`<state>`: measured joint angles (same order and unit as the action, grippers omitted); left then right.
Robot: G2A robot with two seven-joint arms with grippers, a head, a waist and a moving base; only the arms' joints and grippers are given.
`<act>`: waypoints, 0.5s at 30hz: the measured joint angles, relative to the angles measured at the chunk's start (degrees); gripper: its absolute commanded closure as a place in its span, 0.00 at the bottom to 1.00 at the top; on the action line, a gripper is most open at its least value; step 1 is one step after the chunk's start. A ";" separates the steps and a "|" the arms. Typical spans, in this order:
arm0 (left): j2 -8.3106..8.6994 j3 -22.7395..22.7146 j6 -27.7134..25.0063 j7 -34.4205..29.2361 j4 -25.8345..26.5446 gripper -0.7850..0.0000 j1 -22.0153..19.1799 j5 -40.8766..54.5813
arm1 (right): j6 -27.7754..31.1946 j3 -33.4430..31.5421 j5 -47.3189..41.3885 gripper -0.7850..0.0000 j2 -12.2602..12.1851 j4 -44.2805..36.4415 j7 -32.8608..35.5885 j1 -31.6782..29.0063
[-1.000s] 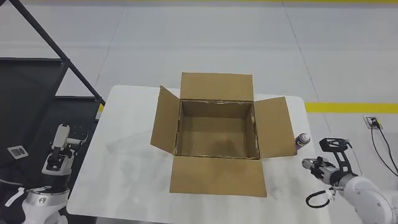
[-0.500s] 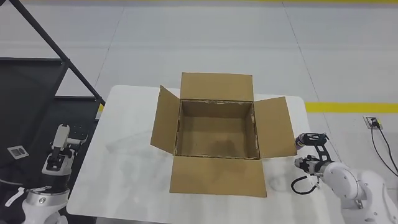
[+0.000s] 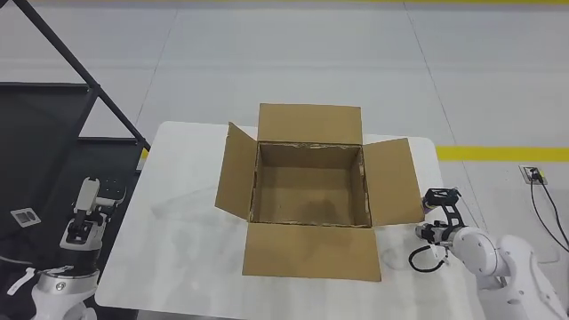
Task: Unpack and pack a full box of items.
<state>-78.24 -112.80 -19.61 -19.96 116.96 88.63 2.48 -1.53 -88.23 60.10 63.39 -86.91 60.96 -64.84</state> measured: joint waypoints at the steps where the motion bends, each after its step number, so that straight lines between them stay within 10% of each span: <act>1: 0.00 0.00 0.00 0.00 0.00 0.00 0.00 0.00 | -0.12 0.02 -0.09 0.44 0.00 -0.06 -0.01 -0.08; 10: 0.00 0.00 0.00 0.00 0.00 0.00 0.00 0.00 | -2.28 -2.36 -0.48 0.36 -0.33 -4.43 -2.03 -2.70; 15: 0.00 0.00 0.00 0.00 0.00 0.00 0.00 0.00 | -4.00 -8.15 -2.58 0.00 -0.61 -14.45 -7.50 -9.26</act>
<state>-78.24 -112.80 -19.61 -19.96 116.96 88.63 2.48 -5.53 -96.38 57.52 62.78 -101.36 53.46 -74.10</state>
